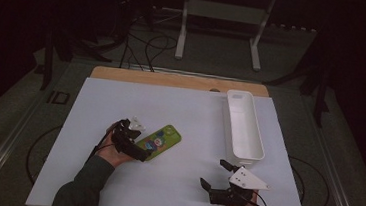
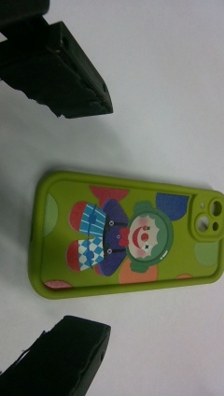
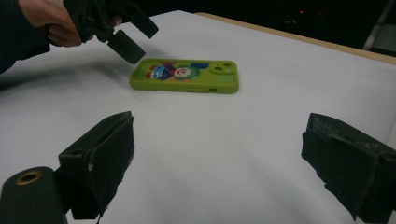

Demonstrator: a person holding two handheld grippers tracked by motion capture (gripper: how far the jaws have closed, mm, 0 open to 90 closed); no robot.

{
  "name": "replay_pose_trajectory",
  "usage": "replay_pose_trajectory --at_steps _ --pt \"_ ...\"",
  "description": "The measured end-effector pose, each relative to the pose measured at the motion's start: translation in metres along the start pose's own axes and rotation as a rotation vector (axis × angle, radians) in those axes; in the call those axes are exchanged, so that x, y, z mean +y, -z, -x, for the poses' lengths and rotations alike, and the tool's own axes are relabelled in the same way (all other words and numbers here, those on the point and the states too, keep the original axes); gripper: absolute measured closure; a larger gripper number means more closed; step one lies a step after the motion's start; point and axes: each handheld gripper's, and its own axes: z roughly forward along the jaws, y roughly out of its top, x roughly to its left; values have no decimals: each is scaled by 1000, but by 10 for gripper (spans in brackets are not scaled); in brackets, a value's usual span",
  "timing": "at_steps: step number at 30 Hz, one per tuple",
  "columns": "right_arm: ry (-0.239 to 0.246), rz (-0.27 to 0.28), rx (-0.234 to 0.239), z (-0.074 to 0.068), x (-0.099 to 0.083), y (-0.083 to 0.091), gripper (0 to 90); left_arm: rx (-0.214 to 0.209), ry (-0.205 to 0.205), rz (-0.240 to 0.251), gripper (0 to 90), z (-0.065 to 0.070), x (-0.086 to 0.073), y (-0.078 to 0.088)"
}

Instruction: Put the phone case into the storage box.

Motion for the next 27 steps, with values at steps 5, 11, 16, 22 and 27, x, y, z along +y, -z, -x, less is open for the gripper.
replay_pose_trajectory --at_steps 5,11,16,22,27 --pt "0 0 0 0 0 0 92 -3 -2 -6 0 1 1 -3" --pt "0 0 -1 0 0 0 92 -9 -7 -12 0 2 1 -5" --pt "1 0 -1 0 0 0 92 -11 -9 -26 0 3 2 -9" --pt "1 0 -1 0 0 0 92 -15 -11 -41 0 4 2 -13" --pt "0 0 -2 0 0 0 92 -23 -5 -48 0 3 2 -17"
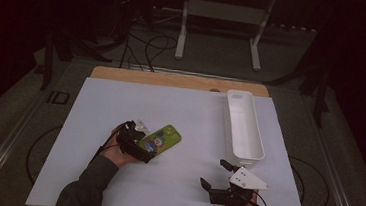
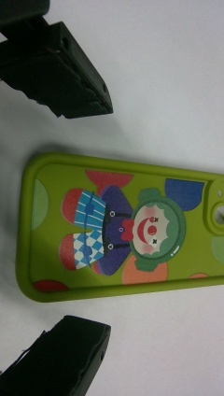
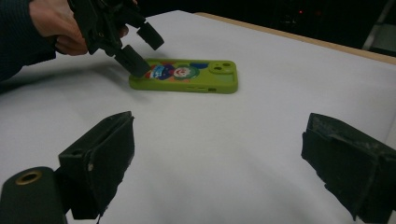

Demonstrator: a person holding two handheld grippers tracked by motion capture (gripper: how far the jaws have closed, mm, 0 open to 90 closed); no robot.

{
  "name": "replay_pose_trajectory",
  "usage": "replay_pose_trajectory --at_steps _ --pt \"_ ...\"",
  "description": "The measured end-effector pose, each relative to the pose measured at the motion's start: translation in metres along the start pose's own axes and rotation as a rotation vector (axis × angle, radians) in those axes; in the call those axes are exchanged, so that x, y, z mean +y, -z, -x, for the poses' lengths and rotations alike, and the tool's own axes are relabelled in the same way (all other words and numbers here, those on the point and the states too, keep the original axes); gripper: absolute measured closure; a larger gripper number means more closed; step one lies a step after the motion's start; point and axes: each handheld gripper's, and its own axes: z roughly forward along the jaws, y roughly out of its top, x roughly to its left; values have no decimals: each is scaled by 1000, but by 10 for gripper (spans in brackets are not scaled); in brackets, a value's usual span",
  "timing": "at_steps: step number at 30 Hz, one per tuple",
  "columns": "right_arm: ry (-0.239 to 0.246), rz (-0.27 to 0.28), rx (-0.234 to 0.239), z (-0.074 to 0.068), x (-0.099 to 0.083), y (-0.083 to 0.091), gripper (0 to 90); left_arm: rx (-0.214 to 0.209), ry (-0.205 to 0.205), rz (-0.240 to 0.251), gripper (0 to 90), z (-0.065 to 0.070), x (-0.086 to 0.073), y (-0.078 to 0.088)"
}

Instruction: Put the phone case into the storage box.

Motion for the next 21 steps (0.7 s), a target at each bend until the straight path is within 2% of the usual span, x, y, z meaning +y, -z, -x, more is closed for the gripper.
replay_pose_trajectory --at_steps 21 --pt "0 -2 0 0 0 -1 91 -14 3 -24 20 2 2 -13"
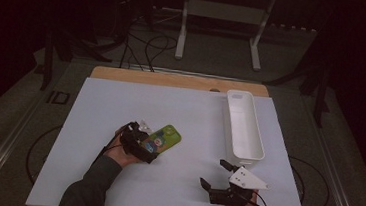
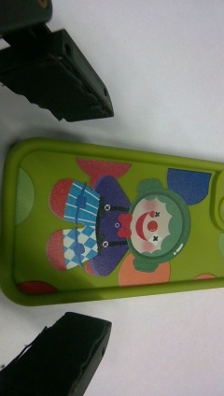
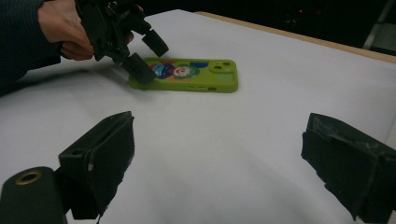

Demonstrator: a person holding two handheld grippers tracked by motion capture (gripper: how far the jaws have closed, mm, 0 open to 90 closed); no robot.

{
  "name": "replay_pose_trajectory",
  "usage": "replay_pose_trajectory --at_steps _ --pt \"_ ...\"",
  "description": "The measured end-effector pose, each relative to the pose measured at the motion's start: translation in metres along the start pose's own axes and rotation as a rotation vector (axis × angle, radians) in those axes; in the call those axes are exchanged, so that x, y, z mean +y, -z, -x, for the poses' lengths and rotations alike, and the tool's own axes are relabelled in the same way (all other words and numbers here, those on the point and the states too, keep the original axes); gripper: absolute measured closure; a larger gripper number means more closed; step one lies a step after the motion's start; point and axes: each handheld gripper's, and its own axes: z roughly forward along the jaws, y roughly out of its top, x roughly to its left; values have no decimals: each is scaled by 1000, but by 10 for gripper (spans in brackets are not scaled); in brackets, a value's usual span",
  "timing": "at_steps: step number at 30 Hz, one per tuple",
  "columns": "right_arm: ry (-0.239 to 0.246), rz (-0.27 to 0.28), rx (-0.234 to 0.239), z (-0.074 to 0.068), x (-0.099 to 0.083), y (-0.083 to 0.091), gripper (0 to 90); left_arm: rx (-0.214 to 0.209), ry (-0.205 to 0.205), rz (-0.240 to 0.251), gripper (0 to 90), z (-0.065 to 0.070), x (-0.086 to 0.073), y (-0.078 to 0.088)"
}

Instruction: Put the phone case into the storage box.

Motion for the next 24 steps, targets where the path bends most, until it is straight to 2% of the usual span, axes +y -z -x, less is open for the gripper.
replay_pose_trajectory --at_steps 9,22,24 --pt "0 0 -1 1 0 0 92 2 -2 -8 79 0 1 -4" --pt "0 -2 -3 0 0 0 92 18 -17 -26 108 2 1 -7" --pt "-1 -2 -2 0 0 0 92 18 -16 -21 144 2 1 -6"
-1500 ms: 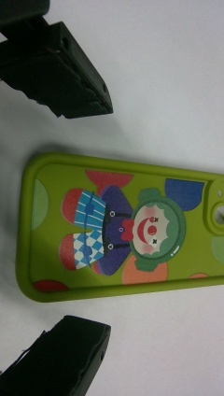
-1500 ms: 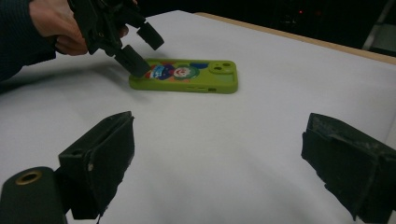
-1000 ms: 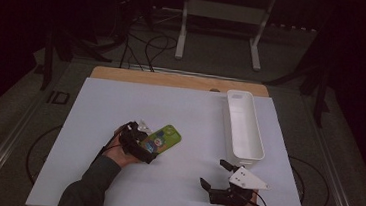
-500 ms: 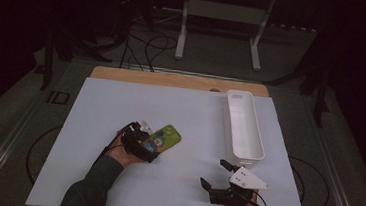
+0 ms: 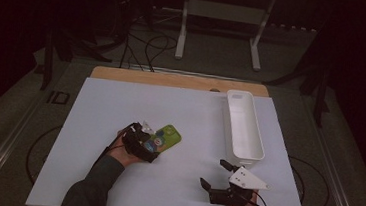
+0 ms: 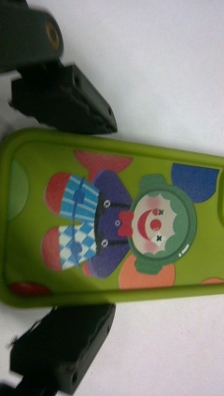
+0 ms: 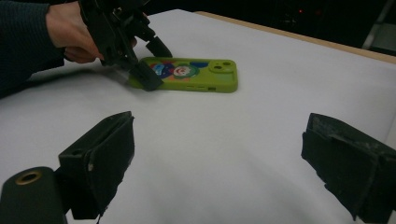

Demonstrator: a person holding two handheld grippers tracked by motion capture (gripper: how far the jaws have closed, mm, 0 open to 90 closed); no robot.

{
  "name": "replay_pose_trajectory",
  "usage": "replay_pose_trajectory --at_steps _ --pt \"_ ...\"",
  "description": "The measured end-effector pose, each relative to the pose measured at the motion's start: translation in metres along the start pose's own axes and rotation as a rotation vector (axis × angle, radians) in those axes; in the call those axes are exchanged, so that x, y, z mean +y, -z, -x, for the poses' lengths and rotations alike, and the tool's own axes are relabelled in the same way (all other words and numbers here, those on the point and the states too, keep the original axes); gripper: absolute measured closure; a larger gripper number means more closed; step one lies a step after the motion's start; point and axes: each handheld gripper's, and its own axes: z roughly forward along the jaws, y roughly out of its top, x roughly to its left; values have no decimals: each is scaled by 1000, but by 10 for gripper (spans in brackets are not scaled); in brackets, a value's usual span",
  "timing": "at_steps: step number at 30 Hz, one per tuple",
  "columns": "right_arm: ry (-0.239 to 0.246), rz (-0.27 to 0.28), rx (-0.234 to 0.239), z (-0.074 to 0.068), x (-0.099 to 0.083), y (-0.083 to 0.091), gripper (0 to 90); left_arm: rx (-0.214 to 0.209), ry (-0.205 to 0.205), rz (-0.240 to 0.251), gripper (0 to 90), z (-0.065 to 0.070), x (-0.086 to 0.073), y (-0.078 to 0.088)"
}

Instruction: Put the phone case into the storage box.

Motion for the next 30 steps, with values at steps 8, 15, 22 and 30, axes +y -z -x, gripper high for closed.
replay_pose_trajectory --at_steps 8,15,22,30 --pt "1 0 0 0 0 0 92 10 -13 -2 154 1 0 1" --pt "1 0 -1 1 0 0 92 24 -25 3 157 4 0 2" --pt "2 1 -1 1 0 0 92 45 -17 24 158 3 1 6" --pt "0 1 0 1 0 0 92 62 -15 41 158 2 2 11"
